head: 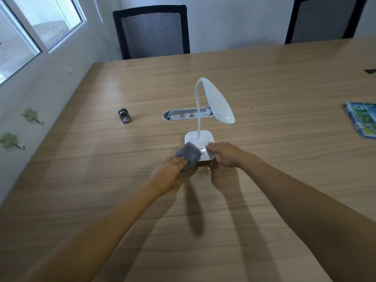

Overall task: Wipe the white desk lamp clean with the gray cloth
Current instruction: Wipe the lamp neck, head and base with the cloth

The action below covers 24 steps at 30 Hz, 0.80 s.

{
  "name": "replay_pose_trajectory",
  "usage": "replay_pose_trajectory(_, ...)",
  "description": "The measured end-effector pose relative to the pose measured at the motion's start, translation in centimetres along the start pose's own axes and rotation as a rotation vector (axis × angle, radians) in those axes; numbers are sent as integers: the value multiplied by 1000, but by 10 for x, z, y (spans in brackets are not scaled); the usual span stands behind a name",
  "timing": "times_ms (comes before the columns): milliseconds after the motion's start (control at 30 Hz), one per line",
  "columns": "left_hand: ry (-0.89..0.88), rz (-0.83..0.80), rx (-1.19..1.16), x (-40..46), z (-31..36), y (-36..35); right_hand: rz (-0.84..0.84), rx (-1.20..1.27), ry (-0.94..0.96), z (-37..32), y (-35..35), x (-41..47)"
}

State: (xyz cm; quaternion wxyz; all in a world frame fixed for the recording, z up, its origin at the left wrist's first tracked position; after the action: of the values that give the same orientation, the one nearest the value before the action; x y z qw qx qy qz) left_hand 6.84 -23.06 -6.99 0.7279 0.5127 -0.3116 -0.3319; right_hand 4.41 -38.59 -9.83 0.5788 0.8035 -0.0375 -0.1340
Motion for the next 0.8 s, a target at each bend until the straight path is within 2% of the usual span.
replay_pose_trajectory(67, 1, 119, -5, -9, -2, 16, 3, 6, -4, 0, 0, 0)
replay_pose_trajectory(133, 79, 278, -48, -6, -12, 36, 9, 12, -3, 0, 1, 0)
replay_pose_trajectory(200, 124, 360, -61, 7, -19, 44, 8, 8, -2, 0, 0, 1)
replay_pose_trajectory(267, 133, 325, -45, 23, -18, 38, 7, 4, 3, 1, -1, 2)
replay_pose_trajectory(367, 121, 190, 49, 39, -7, 16, 2, 4, 2, 2, -3, 3)
replay_pose_trajectory(500, 4, 26, 280, 35, 10, -4, 5, 13, 1, 2, -3, 4)
replay_pose_trajectory(567, -80, 1, 299, 26, 14, -4, 11, 16, 9, 1, -1, 3)
replay_pose_trajectory(667, -229, 83, 291, 15, 21, 10, 17, 42, 0, -1, 1, 0)
replay_pose_trajectory(800, -195, 233, 301, 21, 14, 38, 143, 130, 0, -2, 14, -10)
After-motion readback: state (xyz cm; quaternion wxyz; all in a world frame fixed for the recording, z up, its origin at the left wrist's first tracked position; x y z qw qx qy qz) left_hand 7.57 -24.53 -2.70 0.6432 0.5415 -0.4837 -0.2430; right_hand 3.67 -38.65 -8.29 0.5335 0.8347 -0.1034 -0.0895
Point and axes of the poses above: each hand's wrist, its own x-axis towards the middle knuckle, its own y-axis out of the back of the hand, z = x × y, the point moved 10 cm from there along x, towards the middle knuckle, and after that the axes turned 13 degrees about z, right-handed, at the moved point
